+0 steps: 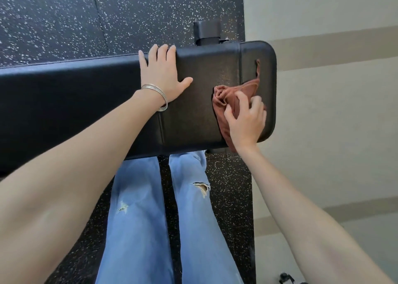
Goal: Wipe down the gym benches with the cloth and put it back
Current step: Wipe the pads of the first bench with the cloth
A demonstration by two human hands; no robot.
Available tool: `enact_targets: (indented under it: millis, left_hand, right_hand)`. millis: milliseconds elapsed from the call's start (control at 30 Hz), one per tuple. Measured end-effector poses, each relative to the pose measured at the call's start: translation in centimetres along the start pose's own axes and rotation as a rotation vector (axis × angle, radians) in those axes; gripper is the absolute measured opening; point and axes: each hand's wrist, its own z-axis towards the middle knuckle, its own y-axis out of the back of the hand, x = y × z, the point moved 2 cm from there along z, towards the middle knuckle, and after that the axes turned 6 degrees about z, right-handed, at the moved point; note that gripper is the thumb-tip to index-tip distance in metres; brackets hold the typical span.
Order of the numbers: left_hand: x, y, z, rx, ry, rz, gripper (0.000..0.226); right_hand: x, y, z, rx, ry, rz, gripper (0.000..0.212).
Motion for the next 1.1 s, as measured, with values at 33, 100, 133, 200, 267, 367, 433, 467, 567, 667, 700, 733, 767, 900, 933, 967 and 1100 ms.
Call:
enact_targets:
  millis: [33, 100, 133, 200, 267, 367, 433, 467, 567, 667, 700, 733, 767, 900, 933, 967, 1100]
  left_hand:
    - [-0.5, 0.0, 0.1, 0.001, -0.008, 0.001, 0.087]
    - [-1.3, 0.1, 0.2, 0.011, -0.002, -0.003, 0.088]
    - [-1.5, 0.1, 0.3, 0.017, 0.003, -0.009, 0.088]
    - [-1.6, 0.2, 0.5, 0.021, 0.01, -0.019, 0.086]
    - [-1.5, 0.0, 0.6, 0.01, 0.016, -0.017, 0.085]
    - [-1.4, -0.1, 0.6, -0.009, 0.017, -0.014, 0.084]
    - [-1.5, -0.2, 0.6, -0.014, 0.021, -0.013, 0.084]
    - [-1.6, -0.1, 0.6, -0.013, 0.024, -0.014, 0.084]
    - [-1.8, 0.2, 0.7, 0.014, 0.038, -0.035, 0.085]
    - [-2.0, 0.2, 0.8, 0.033, 0.025, -0.027, 0.086]
    - [-2.2, 0.2, 0.9, 0.033, 0.016, -0.014, 0.086]
    - [-2.5, 0.1, 1.0, 0.028, 0.008, -0.002, 0.086]
    - [-3.0, 0.1, 1.1, 0.019, 0.001, 0.005, 0.086]
    - [-5.3, 0.2, 1.6, 0.008, -0.063, -0.032, 0.087]
    - [-5.8, 0.2, 1.8, 0.011, -0.088, -0.04, 0.088]
    - [-6.4, 0.2, 1.9, 0.017, -0.108, -0.042, 0.088]
    - [-7.3, 0.4, 2.3, 0.018, -0.119, -0.041, 0.089]
  right_hand:
    - [0.0, 0.0, 0.0, 0.003, -0.003, 0.002, 0.03]
    - [0.7, 0.1, 1.7, -0.026, -0.018, 0.027, 0.029]
    - [1.5, 0.2, 3.1, -0.052, -0.034, 0.045, 0.03]
    - [3.3, 0.2, 6.7, -0.084, -0.063, 0.055, 0.032]
    - [5.1, 0.1, 11.2, -0.056, -0.08, 0.021, 0.033]
    - [6.4, -0.1, 17.3, 0.194, -0.134, -0.056, 0.035]
    - [6.4, -0.3, 18.7, 0.341, -0.111, -0.084, 0.035]
    - [6.1, -0.2, 18.4, 0.34, -0.074, -0.08, 0.035]
    - [4.4, 0.5, 14.7, 0.122, 0.041, -0.021, 0.034]
    - [1.1, 0.9, 9.3, -0.016, 0.075, 0.013, 0.034]
    - [-0.1, 0.9, 7.4, -0.05, 0.081, 0.006, 0.032]
    - [-1.2, 0.8, 5.4, -0.078, 0.086, -0.001, 0.029]
    - [-2.2, 0.8, 3.6, -0.094, 0.093, -0.008, 0.027]
    - [-4.3, 0.6, -0.6, -0.069, 0.059, -0.005, 0.027]
    - [-4.2, 0.6, -0.3, -0.071, 0.047, 0.007, 0.028]
    - [-3.9, 0.6, 0.4, -0.078, 0.039, 0.018, 0.029]
    - [-1.2, 1.2, 6.1, -0.123, 0.028, 0.05, 0.033]
